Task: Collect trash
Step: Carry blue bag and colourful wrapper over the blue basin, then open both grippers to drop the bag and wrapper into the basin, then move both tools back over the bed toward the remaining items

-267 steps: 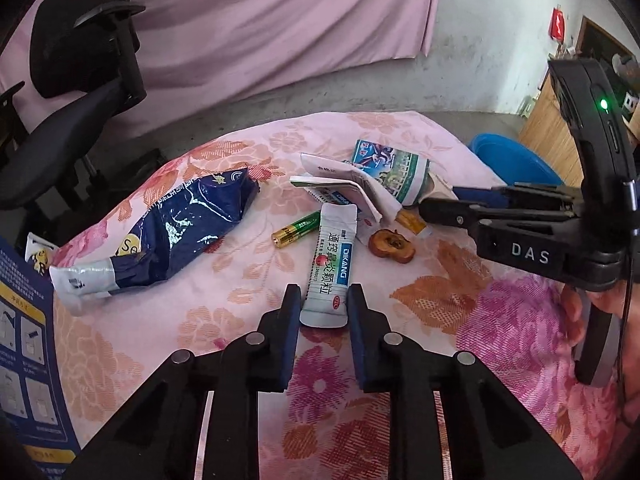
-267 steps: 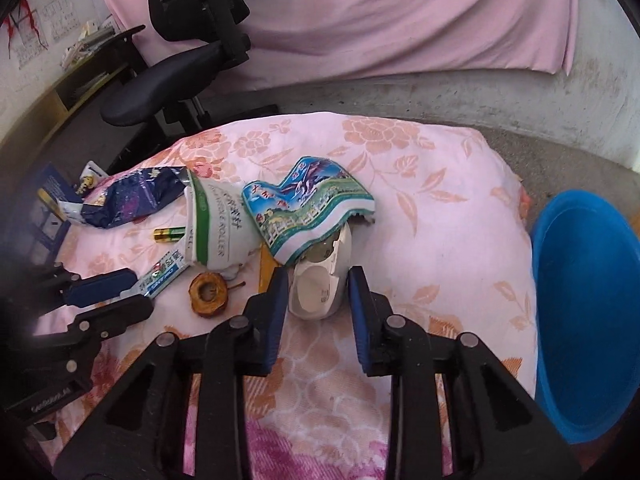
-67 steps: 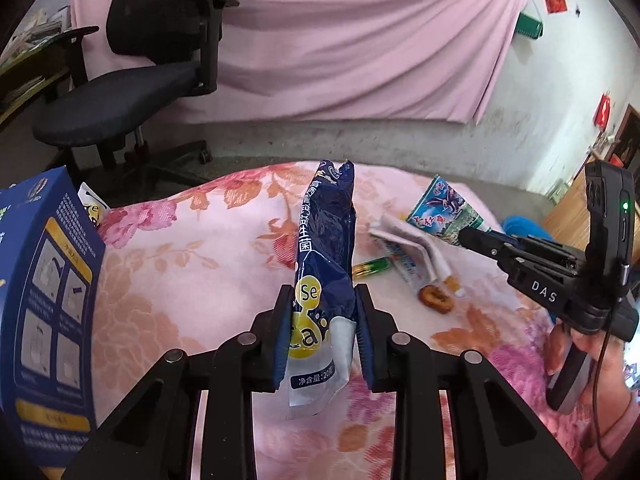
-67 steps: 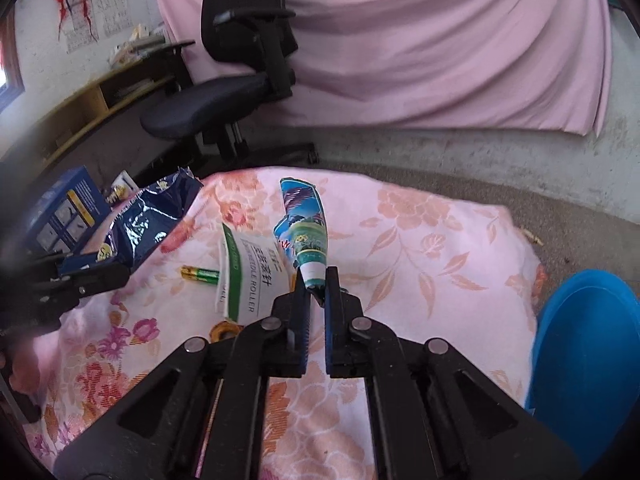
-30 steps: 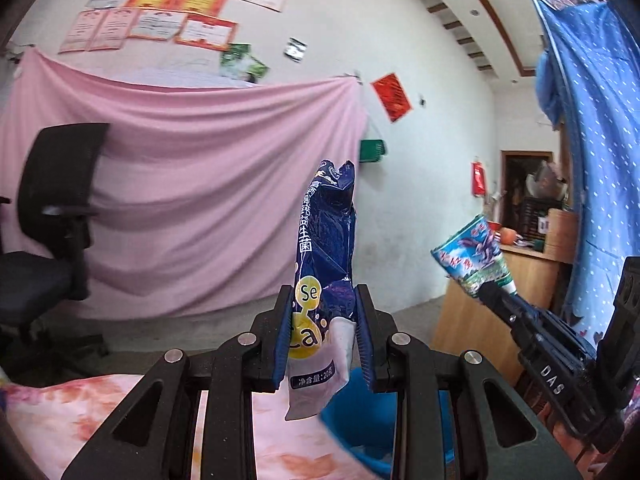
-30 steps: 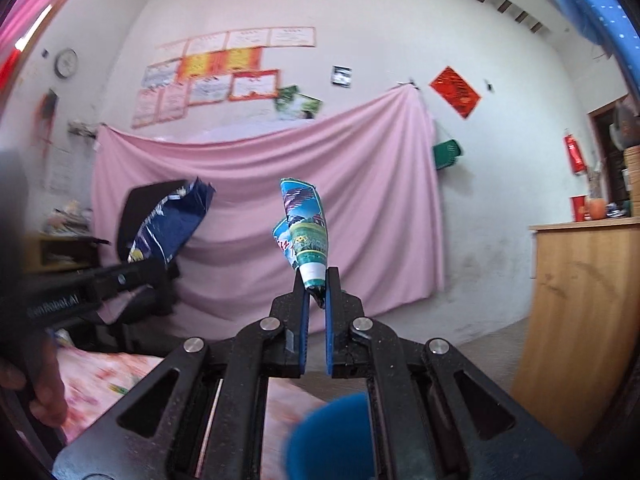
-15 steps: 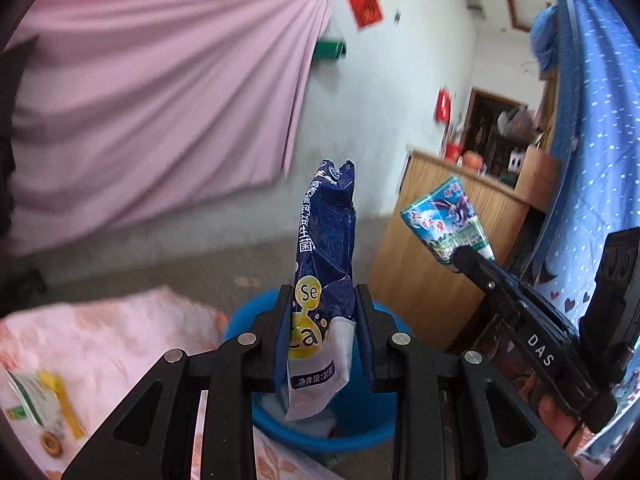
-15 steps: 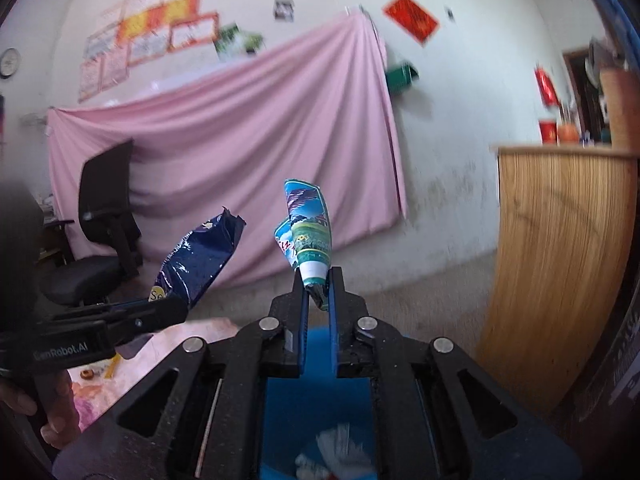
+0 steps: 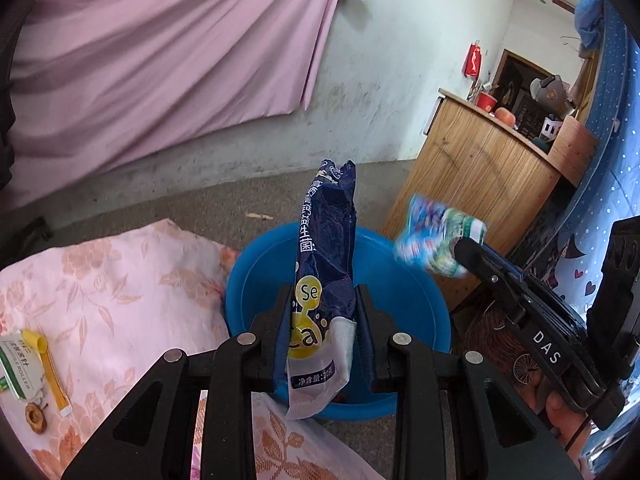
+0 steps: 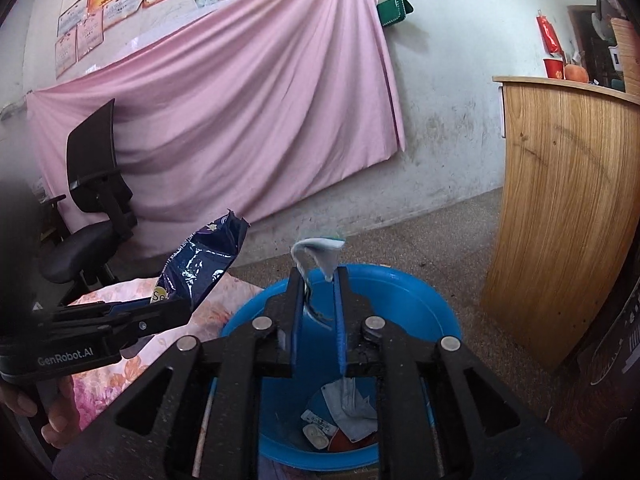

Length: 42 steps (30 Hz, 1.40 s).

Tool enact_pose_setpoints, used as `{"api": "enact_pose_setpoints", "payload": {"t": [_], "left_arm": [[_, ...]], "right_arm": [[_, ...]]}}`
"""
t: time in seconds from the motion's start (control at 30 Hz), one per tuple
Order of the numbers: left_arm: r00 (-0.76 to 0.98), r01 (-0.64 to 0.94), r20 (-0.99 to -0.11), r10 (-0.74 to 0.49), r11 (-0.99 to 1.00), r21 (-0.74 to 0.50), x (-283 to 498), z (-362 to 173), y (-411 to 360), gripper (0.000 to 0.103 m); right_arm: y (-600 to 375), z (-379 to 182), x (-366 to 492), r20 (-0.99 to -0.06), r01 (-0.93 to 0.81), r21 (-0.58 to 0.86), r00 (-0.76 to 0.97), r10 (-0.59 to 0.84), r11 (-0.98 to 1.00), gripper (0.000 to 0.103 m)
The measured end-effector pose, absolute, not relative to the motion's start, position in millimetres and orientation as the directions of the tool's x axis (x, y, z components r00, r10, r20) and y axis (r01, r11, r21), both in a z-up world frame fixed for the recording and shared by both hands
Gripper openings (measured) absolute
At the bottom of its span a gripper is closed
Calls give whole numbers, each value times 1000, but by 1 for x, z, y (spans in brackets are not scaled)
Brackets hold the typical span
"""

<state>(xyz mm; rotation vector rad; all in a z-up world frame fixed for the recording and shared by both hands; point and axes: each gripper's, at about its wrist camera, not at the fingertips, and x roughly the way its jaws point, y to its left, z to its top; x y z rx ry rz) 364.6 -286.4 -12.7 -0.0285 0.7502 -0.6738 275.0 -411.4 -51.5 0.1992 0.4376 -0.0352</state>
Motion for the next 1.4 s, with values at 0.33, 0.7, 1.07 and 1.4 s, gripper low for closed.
{"api": "enact_pose_setpoints", "payload": {"t": [0.33,0.7,1.07,1.4], "left_arm": [[564,494,-628,-537,828,-264,370,-14,-268,48],[707,425,-521,-478,876,-227,347,3,-228,89],[857,287,-385,-342,938,-195,321,22,-164,101],[931,208,-272,-244,966,-153,295,44,-114,101]], "right_arm": [[-413,-50,277,-437,87,197,900,9,977,59],[-399,-34,275,-397,65,207,917,23,976,87],[-367,-5,262,-249,-34,243,964,96,970,103],[-319,21,258,-128,-105,196,983,132,975,103]]}}
